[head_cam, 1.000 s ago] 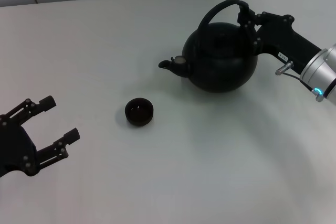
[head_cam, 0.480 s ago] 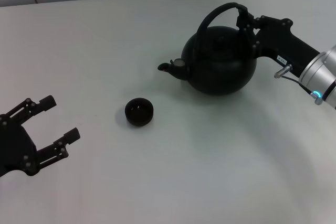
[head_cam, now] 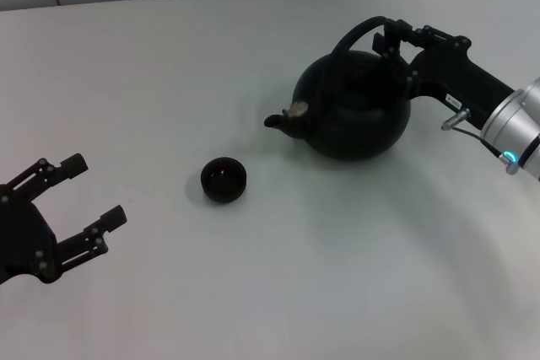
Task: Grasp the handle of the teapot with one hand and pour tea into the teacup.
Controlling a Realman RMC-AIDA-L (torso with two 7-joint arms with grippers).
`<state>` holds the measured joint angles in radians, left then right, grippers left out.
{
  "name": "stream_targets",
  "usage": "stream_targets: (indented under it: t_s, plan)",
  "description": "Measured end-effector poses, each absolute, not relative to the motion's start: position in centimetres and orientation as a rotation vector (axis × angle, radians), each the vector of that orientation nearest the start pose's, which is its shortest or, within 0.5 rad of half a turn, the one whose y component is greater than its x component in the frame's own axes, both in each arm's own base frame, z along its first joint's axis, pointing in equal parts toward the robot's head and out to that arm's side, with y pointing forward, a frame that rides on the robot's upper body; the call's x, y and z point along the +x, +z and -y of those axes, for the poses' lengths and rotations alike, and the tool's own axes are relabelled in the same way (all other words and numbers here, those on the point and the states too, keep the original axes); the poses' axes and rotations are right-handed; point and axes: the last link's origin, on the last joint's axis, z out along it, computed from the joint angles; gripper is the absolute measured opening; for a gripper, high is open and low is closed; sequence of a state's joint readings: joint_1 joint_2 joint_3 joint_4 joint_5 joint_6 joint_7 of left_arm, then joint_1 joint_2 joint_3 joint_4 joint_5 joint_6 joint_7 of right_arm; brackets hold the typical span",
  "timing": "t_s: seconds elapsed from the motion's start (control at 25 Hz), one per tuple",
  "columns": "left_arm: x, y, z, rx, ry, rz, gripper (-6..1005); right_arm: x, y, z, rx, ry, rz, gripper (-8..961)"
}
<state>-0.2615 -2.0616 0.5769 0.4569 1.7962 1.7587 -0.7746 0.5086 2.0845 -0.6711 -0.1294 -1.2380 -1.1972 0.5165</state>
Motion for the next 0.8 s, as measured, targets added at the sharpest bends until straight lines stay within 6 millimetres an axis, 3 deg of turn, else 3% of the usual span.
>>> stream_targets:
  t_s: [0.2,0.48,0.56,0.6,0.64,0.68,0.8]
  plan:
    - [-31.7,0.8,-23.5,-2.446,-0.951,0.277,813,31.2,-2.4,-33.8,-1.986,0.747,-0.490,325]
    - [-31.6,0.7,-23.5,-2.444,-0.958,0.277,812,31.9,-2.0,-33.0,-1.960,0.760,-0.499,619]
    - [-31.6,0.7,-23.6,-2.444,-0.959,0.277,812,32.3,-1.6,-32.0,-1.935,0.790,-0.499,678]
    - [-31.6,0.7,-23.6,-2.443,-0.957,0.278,812,32.9,-1.1,-30.5,-1.900,0.825,-0.504,707]
    - [-31.6,0.7,-23.6,-2.443,-0.957,0.278,812,32.9,-1.1,-30.5,-1.900,0.825,-0.504,707]
    - [-31.7,0.7,-23.6,-2.443,-0.955,0.279,812,33.8,-0.6,-28.9,-1.848,0.851,-0.524,707]
    - [-31.7,0.7,-23.6,-2.442,-0.951,0.282,812,34.8,-0.4,-27.2,-1.783,0.868,-0.571,706]
